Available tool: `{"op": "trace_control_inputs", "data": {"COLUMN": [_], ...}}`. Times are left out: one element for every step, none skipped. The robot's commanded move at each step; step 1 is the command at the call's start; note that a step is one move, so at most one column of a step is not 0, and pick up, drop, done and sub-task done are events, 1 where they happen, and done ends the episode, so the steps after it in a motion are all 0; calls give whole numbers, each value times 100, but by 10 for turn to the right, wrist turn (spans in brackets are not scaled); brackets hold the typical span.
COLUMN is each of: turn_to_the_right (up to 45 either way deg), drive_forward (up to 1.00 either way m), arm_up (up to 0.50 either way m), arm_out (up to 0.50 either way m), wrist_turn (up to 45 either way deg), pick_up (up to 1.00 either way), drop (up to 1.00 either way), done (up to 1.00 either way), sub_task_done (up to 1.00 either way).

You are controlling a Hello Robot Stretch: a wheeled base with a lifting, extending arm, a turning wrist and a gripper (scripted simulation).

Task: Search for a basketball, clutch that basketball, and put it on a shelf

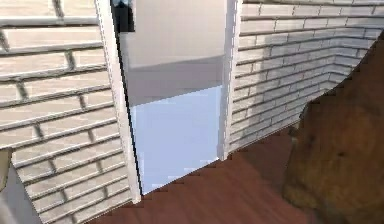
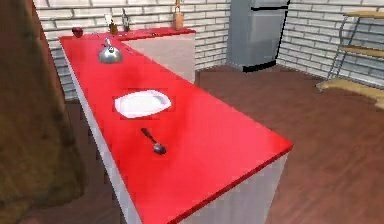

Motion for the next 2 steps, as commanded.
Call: {"op": "trace_control_inputs", "data": {"turn_to_the_right": [0,30], "drive_forward": [100,0], "arm_up": [0,0], "arm_out": [0,0], "wrist_turn": [0,0], "pick_up": [0,0], "drop": [0,0], "done": [0,0], "sub_task_done": [0,0]}}
